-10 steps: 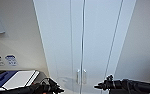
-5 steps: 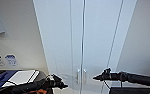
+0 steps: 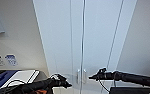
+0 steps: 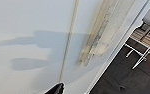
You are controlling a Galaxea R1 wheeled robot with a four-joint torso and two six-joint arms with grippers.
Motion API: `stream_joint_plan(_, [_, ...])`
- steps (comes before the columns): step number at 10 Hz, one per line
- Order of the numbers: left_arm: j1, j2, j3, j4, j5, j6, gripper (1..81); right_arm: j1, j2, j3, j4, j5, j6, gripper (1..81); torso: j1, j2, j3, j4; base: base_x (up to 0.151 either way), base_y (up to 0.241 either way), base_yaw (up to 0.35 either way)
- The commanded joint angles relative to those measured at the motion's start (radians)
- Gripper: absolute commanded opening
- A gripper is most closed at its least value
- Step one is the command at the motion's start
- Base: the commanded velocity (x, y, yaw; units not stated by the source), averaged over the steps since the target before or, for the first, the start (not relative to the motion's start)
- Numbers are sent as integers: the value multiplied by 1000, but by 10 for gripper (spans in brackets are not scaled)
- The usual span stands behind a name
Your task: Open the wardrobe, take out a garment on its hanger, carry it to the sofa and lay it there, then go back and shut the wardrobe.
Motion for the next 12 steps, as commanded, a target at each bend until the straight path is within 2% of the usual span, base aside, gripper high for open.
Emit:
stream_joint_plan(1, [-157,24,-18,-9,12,-4,811,163,29,-38,16,6,7,811,0,0,0,0,0,0,0])
stream_joint_plan(7, [-163,126,-127,-3,4,-2,811,163,101,-132,15,30,8,811,0,1,0,0,0,0,0])
stream_joint_plan(9, [-163,134,-127,-7,-2,-4,811,164,123,-176,15,58,8,811,1,1,0,0,0,0,0])
stream_joint_plan(12, [-168,143,-128,-9,-2,-4,811,170,183,-248,13,58,8,811,1,1,0,0,0,0,0])
